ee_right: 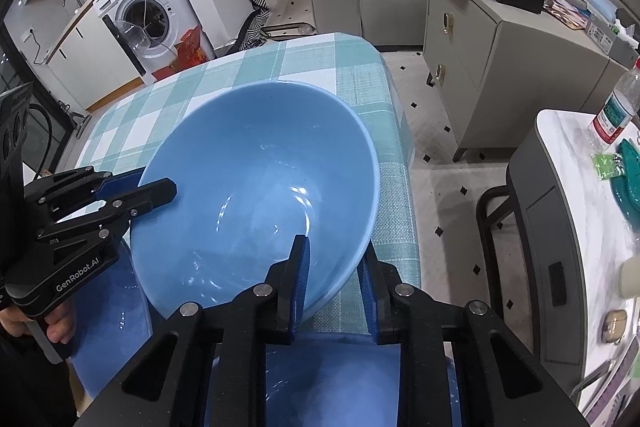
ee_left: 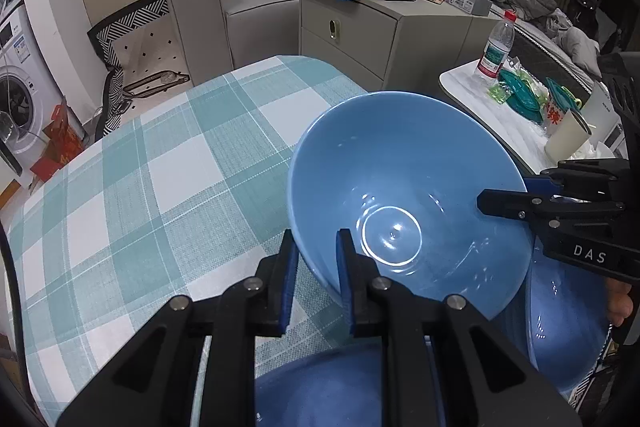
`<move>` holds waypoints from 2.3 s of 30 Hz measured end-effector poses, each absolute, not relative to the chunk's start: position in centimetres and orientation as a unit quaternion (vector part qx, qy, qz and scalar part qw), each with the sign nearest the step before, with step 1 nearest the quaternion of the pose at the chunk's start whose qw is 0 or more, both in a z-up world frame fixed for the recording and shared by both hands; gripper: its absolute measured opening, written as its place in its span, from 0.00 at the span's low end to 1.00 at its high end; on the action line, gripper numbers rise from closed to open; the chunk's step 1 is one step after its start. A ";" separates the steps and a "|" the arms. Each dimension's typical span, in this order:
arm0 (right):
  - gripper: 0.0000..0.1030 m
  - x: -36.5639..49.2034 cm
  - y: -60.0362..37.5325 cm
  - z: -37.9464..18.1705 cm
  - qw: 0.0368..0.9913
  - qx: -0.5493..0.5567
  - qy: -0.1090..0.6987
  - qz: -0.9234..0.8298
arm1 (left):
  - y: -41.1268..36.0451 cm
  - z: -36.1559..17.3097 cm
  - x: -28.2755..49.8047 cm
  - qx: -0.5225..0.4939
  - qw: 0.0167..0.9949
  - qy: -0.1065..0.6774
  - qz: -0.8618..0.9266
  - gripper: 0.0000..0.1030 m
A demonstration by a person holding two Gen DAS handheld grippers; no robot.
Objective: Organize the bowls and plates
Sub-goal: 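Lift the blue bowl with the left tool while the right tool lifts its bowl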
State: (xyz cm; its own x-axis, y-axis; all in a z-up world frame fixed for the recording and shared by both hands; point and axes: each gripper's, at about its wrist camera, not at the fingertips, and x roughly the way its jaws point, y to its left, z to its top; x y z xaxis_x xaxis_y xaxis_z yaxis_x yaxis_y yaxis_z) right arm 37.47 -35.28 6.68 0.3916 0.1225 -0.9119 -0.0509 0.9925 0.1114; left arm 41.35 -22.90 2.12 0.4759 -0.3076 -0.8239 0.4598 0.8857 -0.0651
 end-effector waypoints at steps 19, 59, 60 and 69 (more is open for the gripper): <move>0.19 37.2 -35.5 8.2 0.841 0.030 0.538 0.051 | -22.6 4.0 40.6 0.082 0.864 0.444 -0.222 0.16; 0.18 31.0 -31.6 16.7 0.873 -0.006 0.483 0.064 | -19.7 11.6 33.6 0.092 0.898 0.374 -0.212 0.16; 0.18 30.9 -31.4 16.9 0.874 -0.007 0.482 0.065 | -19.6 11.7 33.4 0.092 0.899 0.372 -0.211 0.16; 0.18 29.4 -30.0 17.8 0.876 -0.015 0.477 0.073 | -18.1 12.2 32.0 0.089 0.902 0.368 -0.207 0.16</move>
State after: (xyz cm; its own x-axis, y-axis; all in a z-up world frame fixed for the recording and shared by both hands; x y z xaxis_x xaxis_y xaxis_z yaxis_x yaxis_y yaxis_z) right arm 29.44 -30.04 17.75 0.5347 0.1133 -0.8374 -0.1427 0.9889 0.0427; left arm 32.05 -18.15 12.21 0.6439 -0.3082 -0.7003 0.4392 0.8983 0.0085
